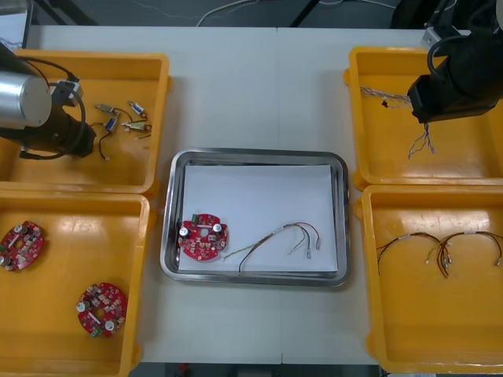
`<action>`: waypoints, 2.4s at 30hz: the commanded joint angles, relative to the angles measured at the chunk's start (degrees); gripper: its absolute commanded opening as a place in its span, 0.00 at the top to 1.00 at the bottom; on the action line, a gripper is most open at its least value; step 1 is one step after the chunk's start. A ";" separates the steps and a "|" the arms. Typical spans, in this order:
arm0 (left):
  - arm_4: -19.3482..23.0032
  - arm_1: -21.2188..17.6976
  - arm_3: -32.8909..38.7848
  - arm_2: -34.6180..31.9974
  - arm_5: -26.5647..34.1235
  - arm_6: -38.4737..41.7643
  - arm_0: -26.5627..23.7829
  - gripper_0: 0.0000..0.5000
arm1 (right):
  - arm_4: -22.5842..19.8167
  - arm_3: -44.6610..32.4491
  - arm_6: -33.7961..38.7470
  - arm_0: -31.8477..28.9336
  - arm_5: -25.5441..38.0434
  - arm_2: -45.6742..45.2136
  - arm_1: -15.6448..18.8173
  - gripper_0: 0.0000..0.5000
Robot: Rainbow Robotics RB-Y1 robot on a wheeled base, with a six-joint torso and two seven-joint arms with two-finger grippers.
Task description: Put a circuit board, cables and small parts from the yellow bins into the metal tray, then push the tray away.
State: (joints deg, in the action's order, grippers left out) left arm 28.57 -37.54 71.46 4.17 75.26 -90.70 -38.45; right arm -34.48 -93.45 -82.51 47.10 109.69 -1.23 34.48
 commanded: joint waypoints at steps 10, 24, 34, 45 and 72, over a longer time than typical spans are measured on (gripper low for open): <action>-1.06 1.24 0.00 0.49 -0.91 5.00 -0.58 1.00 | -2.96 -6.30 -2.31 -3.24 0.31 -4.13 2.34 1.00; 0.70 -1.48 12.48 -2.94 14.82 9.05 -1.54 1.00 | -4.37 -16.41 0.33 -8.60 0.31 -7.03 2.34 1.00; 6.24 -5.35 20.13 -3.29 25.55 16.60 -3.57 1.00 | -4.90 -16.94 1.12 -9.13 0.31 -7.47 2.25 1.00; 16.96 -10.27 27.07 -3.29 34.74 26.62 -7.34 1.00 | -4.81 -16.94 1.38 -9.31 0.31 -7.56 2.25 1.00; 25.84 -12.03 43.77 18.50 27.57 59.85 -12.71 1.00 | -5.34 -16.94 2.09 -9.31 0.31 -7.56 2.34 1.00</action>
State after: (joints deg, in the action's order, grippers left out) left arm 53.95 -47.19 112.68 19.04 105.44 -32.25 -47.12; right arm -39.12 -108.56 -82.21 37.96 109.80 -7.14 34.75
